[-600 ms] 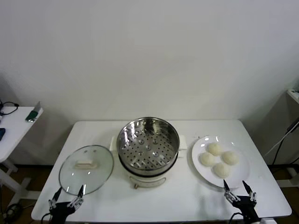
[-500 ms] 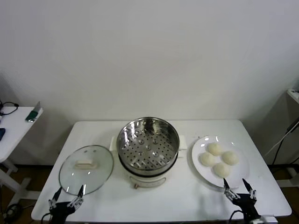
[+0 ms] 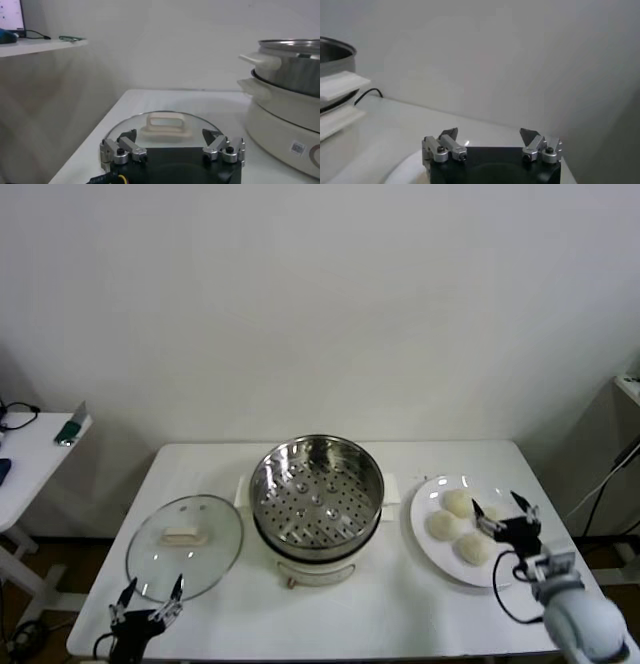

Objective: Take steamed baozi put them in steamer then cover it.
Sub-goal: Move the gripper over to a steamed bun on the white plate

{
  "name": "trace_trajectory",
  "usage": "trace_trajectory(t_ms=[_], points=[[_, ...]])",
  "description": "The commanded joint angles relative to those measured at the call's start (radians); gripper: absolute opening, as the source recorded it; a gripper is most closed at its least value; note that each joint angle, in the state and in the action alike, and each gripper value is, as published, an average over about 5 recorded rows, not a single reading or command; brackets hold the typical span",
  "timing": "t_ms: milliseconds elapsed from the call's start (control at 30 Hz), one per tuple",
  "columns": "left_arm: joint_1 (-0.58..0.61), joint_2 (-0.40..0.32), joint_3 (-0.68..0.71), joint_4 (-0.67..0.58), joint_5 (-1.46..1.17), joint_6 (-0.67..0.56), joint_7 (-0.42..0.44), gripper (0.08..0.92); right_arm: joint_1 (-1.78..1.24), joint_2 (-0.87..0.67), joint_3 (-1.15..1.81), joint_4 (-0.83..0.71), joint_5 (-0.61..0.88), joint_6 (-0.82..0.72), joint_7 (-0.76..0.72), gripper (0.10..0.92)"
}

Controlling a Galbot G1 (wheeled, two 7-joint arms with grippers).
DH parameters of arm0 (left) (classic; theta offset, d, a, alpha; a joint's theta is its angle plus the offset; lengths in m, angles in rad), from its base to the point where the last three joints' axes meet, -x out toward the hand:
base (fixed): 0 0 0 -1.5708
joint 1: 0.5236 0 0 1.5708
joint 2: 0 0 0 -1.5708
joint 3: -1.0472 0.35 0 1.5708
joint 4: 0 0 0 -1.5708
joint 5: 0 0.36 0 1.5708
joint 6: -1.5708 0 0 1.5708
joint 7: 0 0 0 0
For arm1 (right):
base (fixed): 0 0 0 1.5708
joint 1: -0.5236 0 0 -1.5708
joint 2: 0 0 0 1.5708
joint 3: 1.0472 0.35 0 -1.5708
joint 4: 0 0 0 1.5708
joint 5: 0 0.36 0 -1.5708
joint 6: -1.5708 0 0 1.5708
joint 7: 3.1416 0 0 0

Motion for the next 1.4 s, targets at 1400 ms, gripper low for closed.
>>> trace_trajectory(t_ms=[1400], points=[[0.005,-0.011,-0.015,0.004,0.002,-0.01,-0.002,0.823,1.313,0.094,-1.515,-0.909,-0.309,0.234,-0.949,0.823]])
